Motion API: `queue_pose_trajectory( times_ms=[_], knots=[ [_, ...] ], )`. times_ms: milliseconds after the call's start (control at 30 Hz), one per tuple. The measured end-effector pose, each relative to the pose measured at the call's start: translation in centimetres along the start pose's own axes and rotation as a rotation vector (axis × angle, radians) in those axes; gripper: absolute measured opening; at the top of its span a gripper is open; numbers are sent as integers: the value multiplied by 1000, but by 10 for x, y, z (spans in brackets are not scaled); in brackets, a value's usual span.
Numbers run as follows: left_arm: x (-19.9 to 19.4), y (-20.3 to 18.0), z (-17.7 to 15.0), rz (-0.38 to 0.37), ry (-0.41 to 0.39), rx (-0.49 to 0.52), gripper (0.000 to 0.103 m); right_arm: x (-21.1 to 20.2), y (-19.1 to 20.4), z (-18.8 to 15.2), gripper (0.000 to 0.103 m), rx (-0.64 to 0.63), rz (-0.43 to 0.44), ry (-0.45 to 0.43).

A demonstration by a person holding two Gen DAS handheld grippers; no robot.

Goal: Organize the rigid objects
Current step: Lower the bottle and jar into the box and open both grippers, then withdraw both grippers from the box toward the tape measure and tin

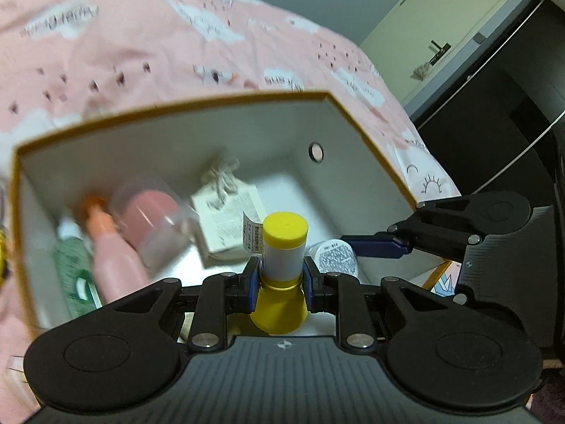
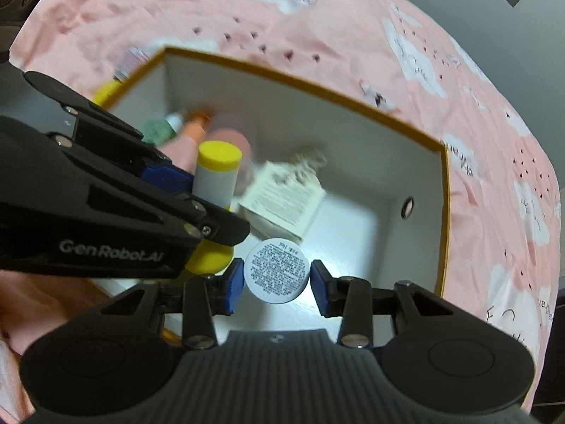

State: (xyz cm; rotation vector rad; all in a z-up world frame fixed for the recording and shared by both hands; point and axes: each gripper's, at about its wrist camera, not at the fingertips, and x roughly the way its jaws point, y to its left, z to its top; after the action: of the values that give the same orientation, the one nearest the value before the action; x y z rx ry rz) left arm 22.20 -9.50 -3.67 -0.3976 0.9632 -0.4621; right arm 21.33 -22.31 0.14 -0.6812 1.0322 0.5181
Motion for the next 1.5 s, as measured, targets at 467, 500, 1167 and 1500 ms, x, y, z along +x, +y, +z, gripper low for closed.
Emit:
queue_pose_trajectory(
  times_ms=[467,500,1167,1500],
  knots=[
    [39,17,-1,-21,84,-114,27,39,-6,-3,40,-32,-6,89],
    [40,18,-2,-26,93,-123,27,41,-5,-3,40,-32,-4,93],
    [-3,21,0,71,0,-89,63,49,-4,-3,40,-19,13,115],
    [-12,20,-3,97,-37,-49,64,48,-5,-4,64,17,4,105]
  ],
)
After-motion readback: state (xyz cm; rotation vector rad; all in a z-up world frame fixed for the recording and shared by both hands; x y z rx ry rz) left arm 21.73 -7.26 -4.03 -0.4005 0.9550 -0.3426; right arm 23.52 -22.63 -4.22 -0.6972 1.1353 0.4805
